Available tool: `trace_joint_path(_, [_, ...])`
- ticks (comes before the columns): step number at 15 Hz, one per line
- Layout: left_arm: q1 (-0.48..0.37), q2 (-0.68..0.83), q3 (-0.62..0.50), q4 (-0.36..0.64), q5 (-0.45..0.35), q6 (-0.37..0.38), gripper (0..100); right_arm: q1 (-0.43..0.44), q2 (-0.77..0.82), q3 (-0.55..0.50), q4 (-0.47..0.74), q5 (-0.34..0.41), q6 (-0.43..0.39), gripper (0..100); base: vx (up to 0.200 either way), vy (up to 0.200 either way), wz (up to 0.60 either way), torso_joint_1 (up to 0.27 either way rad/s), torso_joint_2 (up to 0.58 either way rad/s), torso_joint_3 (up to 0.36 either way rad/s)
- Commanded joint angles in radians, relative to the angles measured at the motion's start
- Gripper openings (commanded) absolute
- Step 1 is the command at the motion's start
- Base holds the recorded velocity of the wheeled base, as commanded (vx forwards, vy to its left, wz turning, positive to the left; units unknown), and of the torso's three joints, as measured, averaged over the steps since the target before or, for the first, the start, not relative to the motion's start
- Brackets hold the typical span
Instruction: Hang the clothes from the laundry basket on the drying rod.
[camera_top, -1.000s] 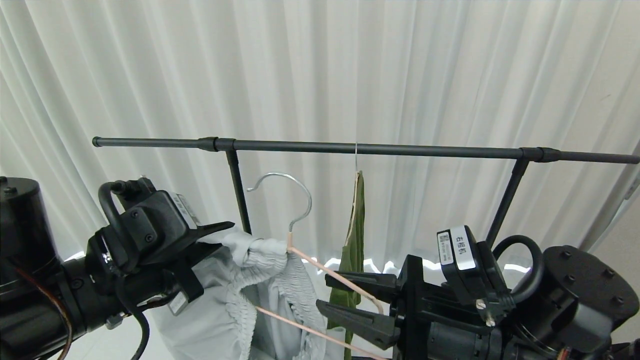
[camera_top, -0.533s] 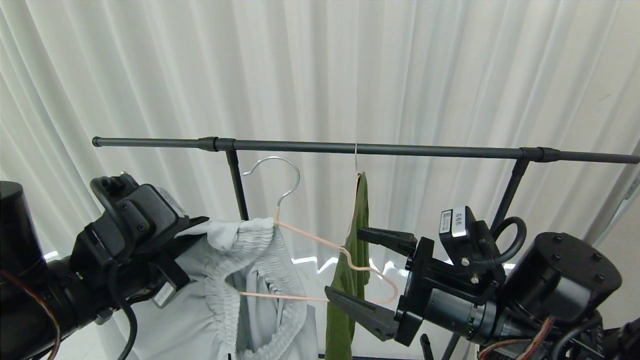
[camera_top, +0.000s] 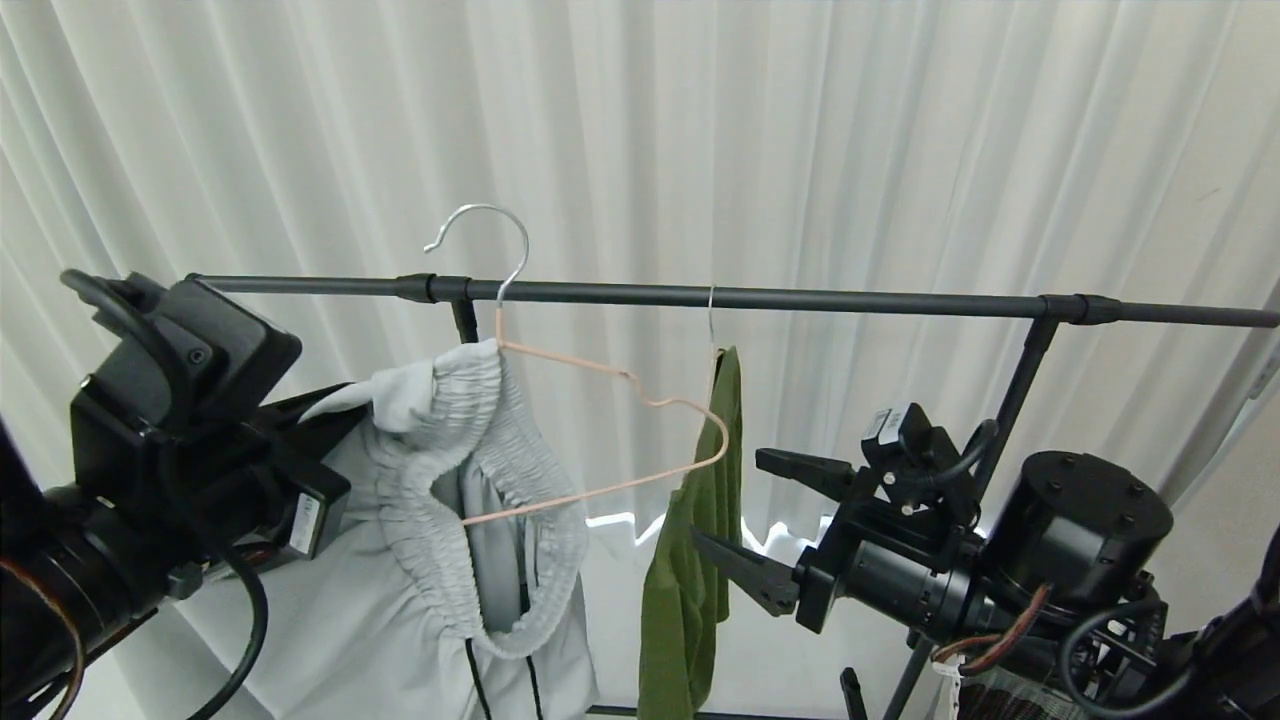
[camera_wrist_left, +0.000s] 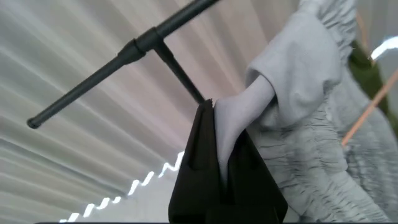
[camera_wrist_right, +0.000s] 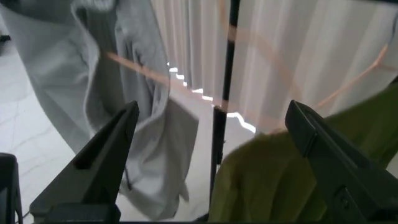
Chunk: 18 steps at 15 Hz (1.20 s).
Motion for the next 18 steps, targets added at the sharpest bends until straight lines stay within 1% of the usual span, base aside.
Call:
trace_joint_path(1, [-0.004,-0.003,-0.016,-0.001,-0.001,-0.023,0,-0.004,0.007,-0.004,0.017,-0.001,0.001,100,0.0,0.0,0.0,0.0,0.0,0.0])
trace_joint_path(3, [-0.03,0.003,-0.021,-0.061,-0.003,-0.076,0,-0.004,0.007,-0.027,0.063,-0.001,0.021,100,0.0,0.0,0.0,0.0,0.0,0.0])
trace_joint_path(4, [-0.041,0.01,-0.019,-0.098,-0.008,-0.099,0,-0.004,0.004,-0.05,0.103,-0.003,0.056,100,0.0,0.0,0.0,0.0,0.0,0.0])
trace_joint_path(5, [-0.049,0.024,-0.012,-0.116,-0.008,-0.114,0,-0.004,-0.004,-0.077,0.155,-0.01,0.088,100,0.0,0.0,0.0,0.0,0.0,0.0])
trace_joint_path(7, [-0.05,0.05,0.008,-0.121,-0.011,-0.118,0,0.002,-0.023,-0.129,0.255,-0.05,0.133,100,0.0,0.0,0.0,0.0,0.0,0.0])
trace_joint_path(8, [-0.05,0.058,0.013,-0.127,-0.011,-0.125,0,0.005,-0.023,-0.139,0.264,-0.058,0.137,100,0.0,0.0,0.0,0.0,0.0,0.0])
trace_joint_path(9, [-0.05,0.079,0.024,-0.162,-0.037,-0.152,0,0.016,-0.025,-0.145,0.269,-0.069,0.142,100,0.0,0.0,0.0,0.0,0.0,0.0])
trace_joint_path(10, [-0.05,0.102,0.027,-0.199,-0.067,-0.155,0,0.024,-0.025,-0.145,0.269,-0.07,0.143,100,0.0,0.0,0.0,0.0,0.0,0.0])
trace_joint_path(11, [-0.05,0.121,0.028,-0.228,-0.081,-0.157,0,0.036,-0.025,-0.146,0.27,-0.073,0.15,100,0.0,0.0,0.0,0.0,0.0,0.0])
trace_joint_path(13, [-0.05,0.147,0.025,-0.266,-0.084,-0.157,0,0.055,-0.017,-0.174,0.293,-0.116,0.166,100,0.0,0.0,0.0,0.0,0.0,0.0])
trace_joint_path(15, [-0.05,0.156,0.027,-0.285,-0.084,-0.157,0,0.064,-0.013,-0.212,0.35,-0.165,0.182,100,0.0,0.0,0.0,0.0,0.0,0.0])
trace_joint_path(18, [-0.05,0.15,0.025,-0.289,-0.084,-0.157,0,0.084,0.021,-0.229,0.352,-0.176,0.205,100,0.0,0.0,0.0,0.0,0.0,0.0])
